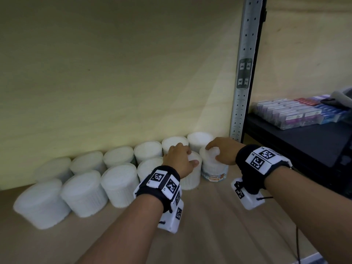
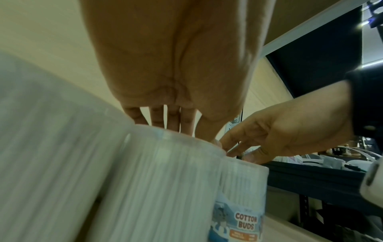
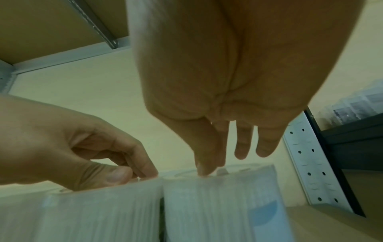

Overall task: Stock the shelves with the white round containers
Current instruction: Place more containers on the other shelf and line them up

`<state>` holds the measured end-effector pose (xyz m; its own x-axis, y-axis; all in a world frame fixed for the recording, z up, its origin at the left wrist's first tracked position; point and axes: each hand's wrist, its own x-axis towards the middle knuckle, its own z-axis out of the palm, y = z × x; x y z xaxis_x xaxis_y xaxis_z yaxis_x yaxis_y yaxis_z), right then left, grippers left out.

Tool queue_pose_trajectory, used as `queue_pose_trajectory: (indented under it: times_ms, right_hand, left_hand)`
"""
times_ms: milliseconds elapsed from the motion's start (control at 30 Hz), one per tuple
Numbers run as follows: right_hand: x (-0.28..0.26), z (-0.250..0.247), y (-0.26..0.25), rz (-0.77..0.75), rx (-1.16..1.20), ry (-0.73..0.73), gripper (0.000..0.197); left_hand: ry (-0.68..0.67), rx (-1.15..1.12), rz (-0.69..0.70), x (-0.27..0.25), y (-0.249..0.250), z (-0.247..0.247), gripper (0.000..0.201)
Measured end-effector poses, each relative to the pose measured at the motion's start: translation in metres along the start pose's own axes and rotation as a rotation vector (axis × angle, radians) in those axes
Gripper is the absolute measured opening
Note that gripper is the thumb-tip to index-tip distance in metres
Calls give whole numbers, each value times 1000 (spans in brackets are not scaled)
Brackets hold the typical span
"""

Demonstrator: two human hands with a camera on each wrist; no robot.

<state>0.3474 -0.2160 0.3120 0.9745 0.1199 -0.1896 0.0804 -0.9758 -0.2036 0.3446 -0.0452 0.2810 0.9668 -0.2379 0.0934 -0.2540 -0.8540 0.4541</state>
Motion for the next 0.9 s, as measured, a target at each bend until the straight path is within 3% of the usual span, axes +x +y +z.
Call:
queue_pose_trajectory:
  times_ms: [167,300,900]
  right_hand:
    - [1,1,-5,101,-36,118,52]
    - [3,5,-9,145,-89,65,58]
    - [0,-4,-5,60,-38,35,49]
  left_hand:
    - [-2,-7,-1,-1,0,-1,43]
    - [-6,13,8,-1,0,-1,43]
    - [-8,16,13,-3,1,-3,43]
